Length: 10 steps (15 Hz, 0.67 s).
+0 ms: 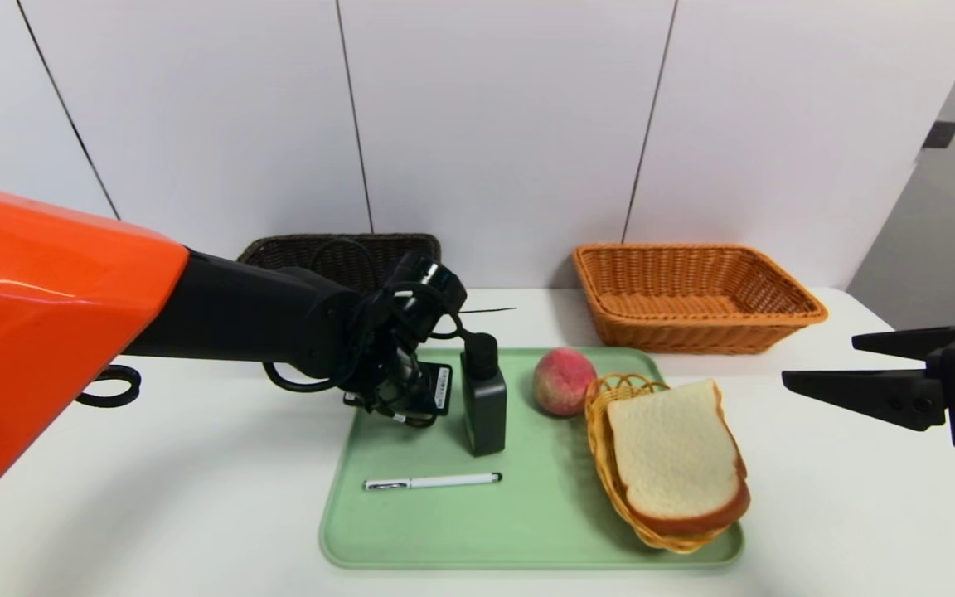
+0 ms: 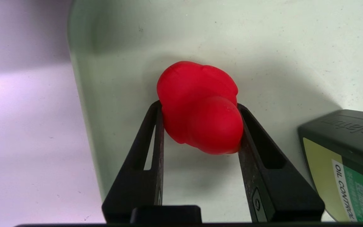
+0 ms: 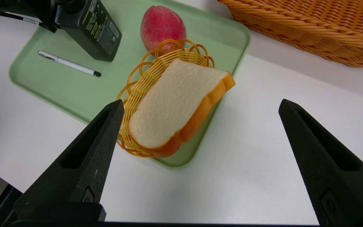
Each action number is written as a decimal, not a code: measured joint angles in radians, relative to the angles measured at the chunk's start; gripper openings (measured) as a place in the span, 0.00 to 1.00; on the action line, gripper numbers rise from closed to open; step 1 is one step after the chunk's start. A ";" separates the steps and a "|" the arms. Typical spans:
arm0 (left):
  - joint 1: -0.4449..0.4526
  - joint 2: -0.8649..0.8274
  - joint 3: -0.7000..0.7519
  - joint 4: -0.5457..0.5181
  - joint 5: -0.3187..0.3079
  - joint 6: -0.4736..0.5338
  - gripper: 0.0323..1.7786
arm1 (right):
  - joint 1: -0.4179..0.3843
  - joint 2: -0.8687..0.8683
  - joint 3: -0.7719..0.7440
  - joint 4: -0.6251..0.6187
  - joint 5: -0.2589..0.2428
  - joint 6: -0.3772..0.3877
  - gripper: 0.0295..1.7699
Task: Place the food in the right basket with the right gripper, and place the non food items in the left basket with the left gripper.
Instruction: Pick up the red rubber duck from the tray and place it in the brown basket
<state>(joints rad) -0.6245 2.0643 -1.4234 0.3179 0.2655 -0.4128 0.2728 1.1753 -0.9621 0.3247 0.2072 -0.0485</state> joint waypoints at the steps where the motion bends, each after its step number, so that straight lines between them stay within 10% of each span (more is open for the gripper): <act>1: 0.000 -0.002 0.001 0.001 -0.001 0.000 0.38 | 0.000 -0.001 0.003 0.000 0.000 0.000 0.96; 10: 0.013 -0.169 0.005 0.022 0.098 0.018 0.36 | -0.001 -0.008 0.007 -0.001 0.000 0.001 0.96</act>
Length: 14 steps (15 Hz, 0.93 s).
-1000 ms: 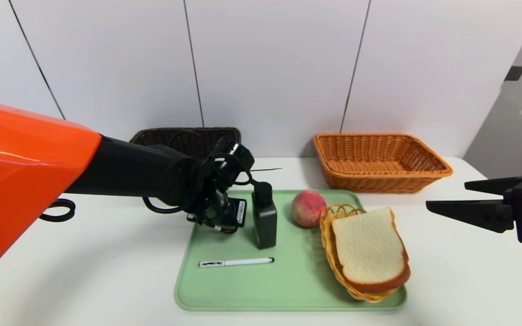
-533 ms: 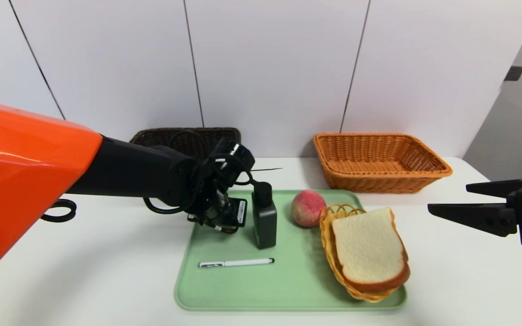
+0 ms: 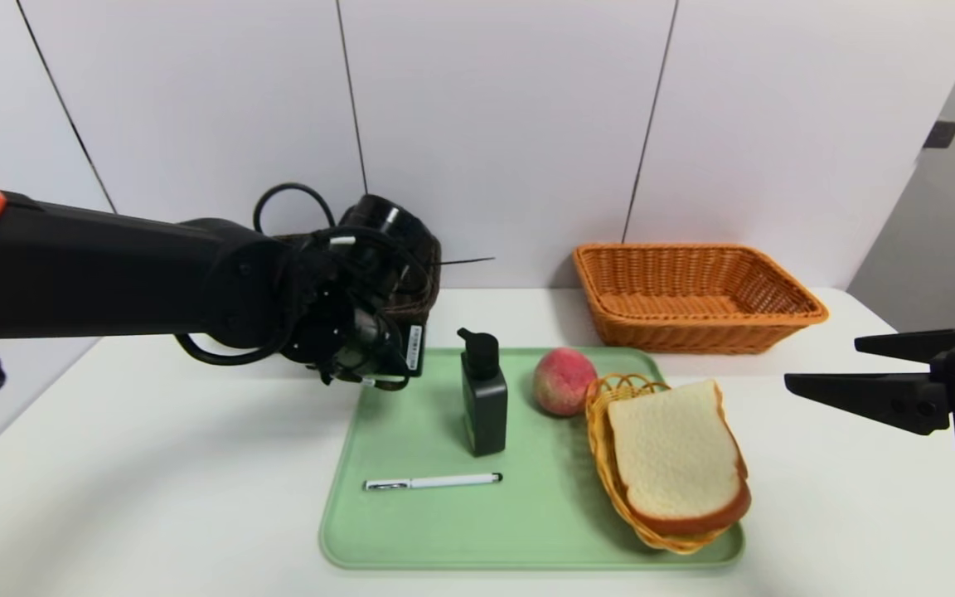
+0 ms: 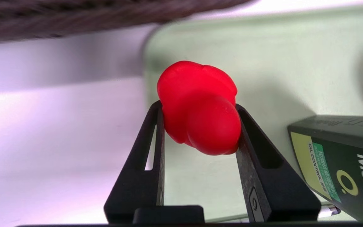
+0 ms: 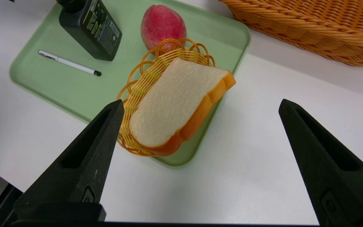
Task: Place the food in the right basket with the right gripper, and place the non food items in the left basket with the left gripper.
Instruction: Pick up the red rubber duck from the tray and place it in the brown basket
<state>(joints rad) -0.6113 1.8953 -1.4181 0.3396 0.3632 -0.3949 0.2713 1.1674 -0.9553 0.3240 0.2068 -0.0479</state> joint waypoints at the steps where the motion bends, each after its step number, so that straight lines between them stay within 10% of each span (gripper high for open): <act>1: 0.007 -0.033 0.000 0.007 0.014 0.008 0.36 | 0.000 0.000 0.000 0.000 0.000 0.000 0.96; 14: 0.339 -0.009 -0.370 0.121 -0.030 0.273 0.36 | 0.000 0.001 0.029 -0.094 -0.004 -0.002 0.96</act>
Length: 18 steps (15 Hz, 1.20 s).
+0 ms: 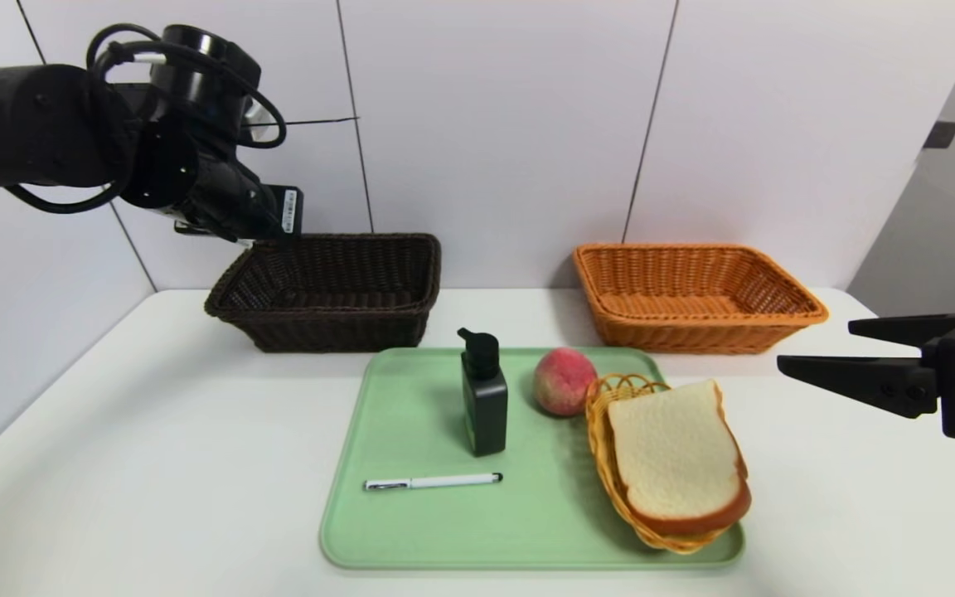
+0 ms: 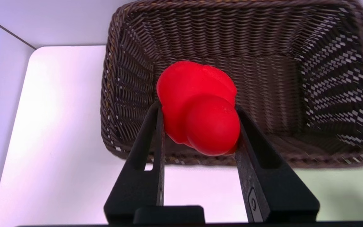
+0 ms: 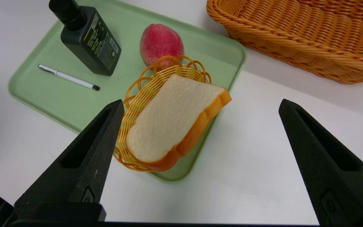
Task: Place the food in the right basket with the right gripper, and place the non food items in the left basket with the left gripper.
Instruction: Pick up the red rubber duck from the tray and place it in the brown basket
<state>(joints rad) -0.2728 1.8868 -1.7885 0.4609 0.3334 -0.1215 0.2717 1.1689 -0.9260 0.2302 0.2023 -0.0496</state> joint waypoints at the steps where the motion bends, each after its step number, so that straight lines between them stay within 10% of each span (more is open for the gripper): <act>1: 0.023 0.042 -0.030 0.000 -0.001 0.002 0.36 | 0.000 0.001 0.001 -0.001 -0.002 -0.001 0.96; 13: 0.137 0.362 -0.177 -0.010 -0.057 -0.008 0.35 | 0.004 0.004 0.014 0.000 0.002 -0.003 0.96; 18: 0.138 0.367 -0.180 -0.010 -0.064 -0.007 0.62 | 0.004 0.003 0.015 0.000 0.000 -0.004 0.96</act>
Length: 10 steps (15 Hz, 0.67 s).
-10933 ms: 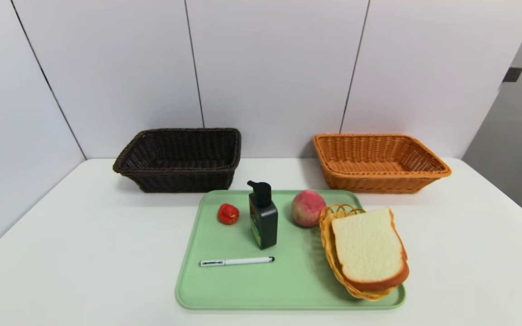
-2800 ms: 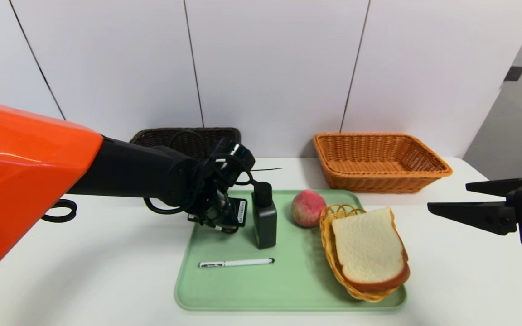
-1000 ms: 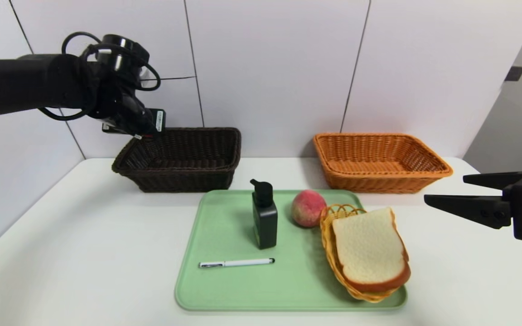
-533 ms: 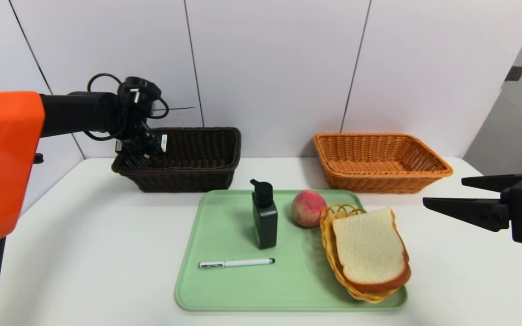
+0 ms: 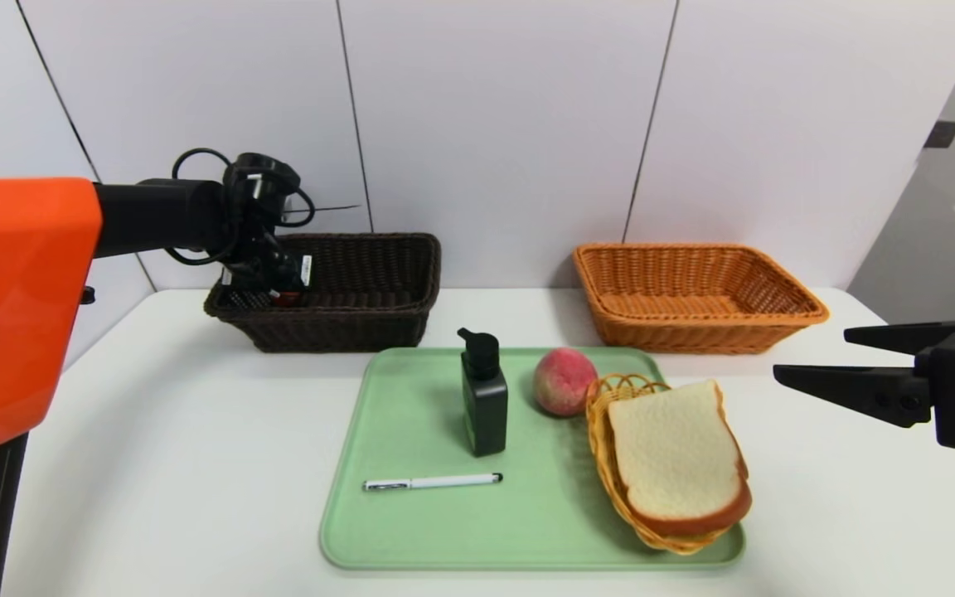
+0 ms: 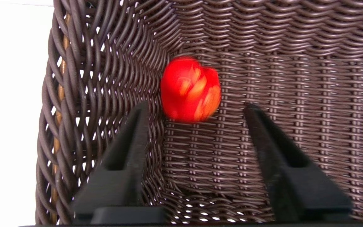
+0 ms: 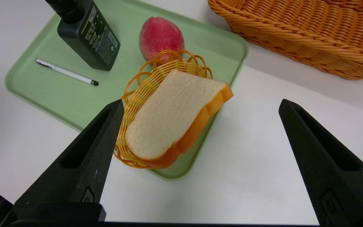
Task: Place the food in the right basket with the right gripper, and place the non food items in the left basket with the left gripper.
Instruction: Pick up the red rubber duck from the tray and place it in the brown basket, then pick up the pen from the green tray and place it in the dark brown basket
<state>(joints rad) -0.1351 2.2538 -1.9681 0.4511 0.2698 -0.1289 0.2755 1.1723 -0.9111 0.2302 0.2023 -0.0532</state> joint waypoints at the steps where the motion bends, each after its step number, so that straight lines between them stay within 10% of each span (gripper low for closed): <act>1: 0.000 -0.006 0.000 0.000 0.000 0.000 0.66 | 0.000 0.000 0.000 0.000 0.000 0.000 0.96; 10: -0.041 -0.243 0.001 0.038 -0.040 -0.027 0.86 | -0.001 -0.004 0.009 0.000 0.000 0.009 0.96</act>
<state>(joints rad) -0.1764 2.0113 -1.9670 0.4891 0.2298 -0.1557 0.2745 1.1679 -0.9026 0.2302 0.2019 -0.0447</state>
